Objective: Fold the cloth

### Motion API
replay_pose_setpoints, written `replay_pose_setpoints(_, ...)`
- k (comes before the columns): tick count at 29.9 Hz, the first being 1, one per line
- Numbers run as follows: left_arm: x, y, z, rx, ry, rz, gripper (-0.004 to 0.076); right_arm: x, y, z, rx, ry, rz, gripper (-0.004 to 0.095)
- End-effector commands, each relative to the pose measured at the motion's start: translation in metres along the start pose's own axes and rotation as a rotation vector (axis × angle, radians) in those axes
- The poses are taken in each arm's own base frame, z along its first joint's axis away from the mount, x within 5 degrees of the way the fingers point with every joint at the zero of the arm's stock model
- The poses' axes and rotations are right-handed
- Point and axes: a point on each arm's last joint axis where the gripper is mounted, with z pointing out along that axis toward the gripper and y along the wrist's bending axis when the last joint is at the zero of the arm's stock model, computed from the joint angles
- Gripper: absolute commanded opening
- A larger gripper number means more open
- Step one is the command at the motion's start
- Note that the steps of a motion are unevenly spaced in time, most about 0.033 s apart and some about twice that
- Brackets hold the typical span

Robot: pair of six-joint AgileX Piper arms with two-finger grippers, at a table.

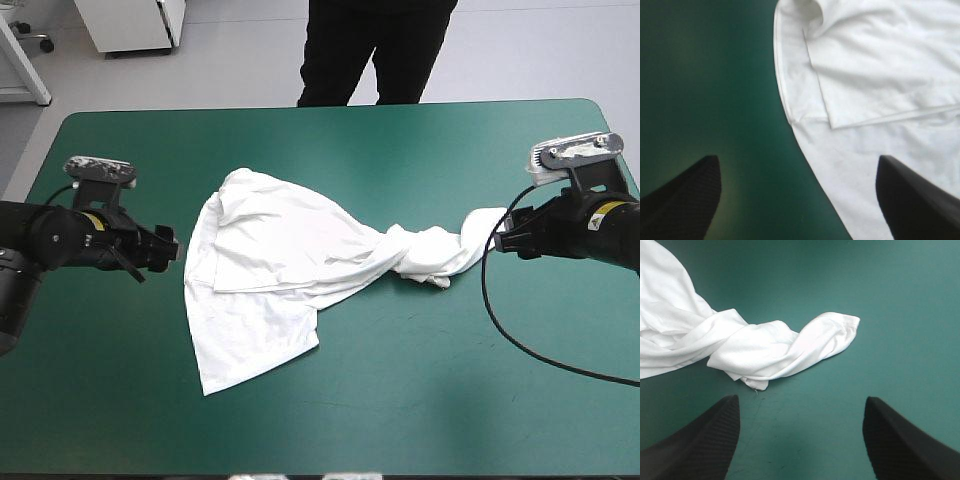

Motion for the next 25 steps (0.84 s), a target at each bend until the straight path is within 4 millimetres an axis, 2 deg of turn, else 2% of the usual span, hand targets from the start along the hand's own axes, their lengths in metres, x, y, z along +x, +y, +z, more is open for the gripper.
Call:
replay_pose_setpoints(1, 0.003, -0.001, 0.025, 0.009, 0.031, -0.019, 0.0608, -0.006, -0.001, -0.011, 0.019, -0.089, -0.014, 0.0658)
replay_pose_setpoints(5, 0.006, -0.003, 0.066, 0.025, 0.14, -0.034, 0.0608, -0.007, -0.001, -0.011, 0.018, -0.091, -0.015, 0.0658)
replay_pose_setpoints(12, 0.006, -0.002, 0.121, 0.015, 0.291, -0.058, 0.0608, -0.006, -0.001, -0.011, 0.019, -0.088, -0.021, 0.0658)
replay_pose_setpoints(20, 0.01, -0.002, 0.166, 0.024, 0.387, -0.07, 0.0596, -0.004, -0.001, -0.008, 0.015, -0.07, -0.018, 0.0658)
replay_pose_setpoints(25, 0.013, -0.006, 0.186, 0.058, 0.433, -0.096, 0.0512, 0.007, 0.001, 0.005, 0.006, -0.015, -0.024, 0.0658)
